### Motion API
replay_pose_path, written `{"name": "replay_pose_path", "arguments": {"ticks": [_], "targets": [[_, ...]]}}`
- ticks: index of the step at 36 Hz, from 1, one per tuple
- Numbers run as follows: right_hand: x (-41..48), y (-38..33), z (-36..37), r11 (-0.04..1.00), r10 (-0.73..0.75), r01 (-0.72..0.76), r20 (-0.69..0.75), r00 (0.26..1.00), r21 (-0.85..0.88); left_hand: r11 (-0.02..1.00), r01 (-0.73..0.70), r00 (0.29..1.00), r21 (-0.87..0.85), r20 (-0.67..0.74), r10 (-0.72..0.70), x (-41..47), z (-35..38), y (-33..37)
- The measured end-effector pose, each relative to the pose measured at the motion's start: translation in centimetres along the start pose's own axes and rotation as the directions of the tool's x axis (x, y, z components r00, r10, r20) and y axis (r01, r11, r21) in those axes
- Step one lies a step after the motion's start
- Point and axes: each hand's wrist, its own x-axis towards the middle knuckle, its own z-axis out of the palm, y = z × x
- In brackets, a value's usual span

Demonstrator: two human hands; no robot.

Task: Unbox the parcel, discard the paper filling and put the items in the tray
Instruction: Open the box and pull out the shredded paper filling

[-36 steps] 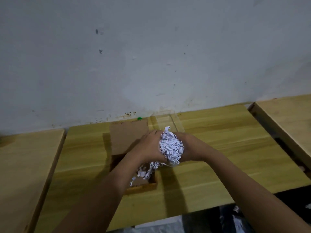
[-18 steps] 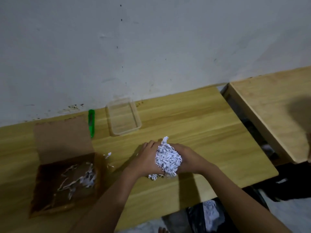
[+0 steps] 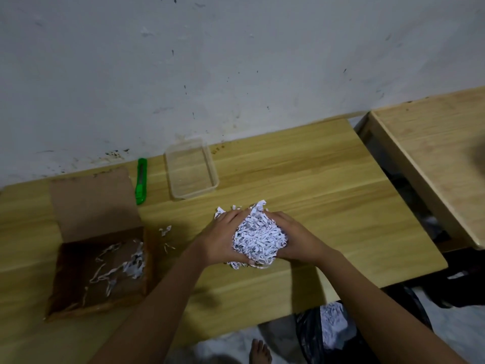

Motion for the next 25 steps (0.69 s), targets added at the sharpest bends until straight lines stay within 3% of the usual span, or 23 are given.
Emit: {"name": "replay_pose_path", "arguments": {"ticks": [13, 25], "targets": [[-0.6, -0.9, -0.9, 0.996, 0.069, -0.067, 0.036, 0.997, -0.057, 0.993, -0.003, 0.997, 0.117, -0.076, 0.012, -1.0, 0.2, 0.3], [-2.7, -6.2, -3.6, 0.969, 0.182, -0.174, 0.032, 0.983, -0.174, 0.979, -0.037, 0.999, 0.199, -0.02, 0.042, -3.5, -2.8, 1.2]]}}
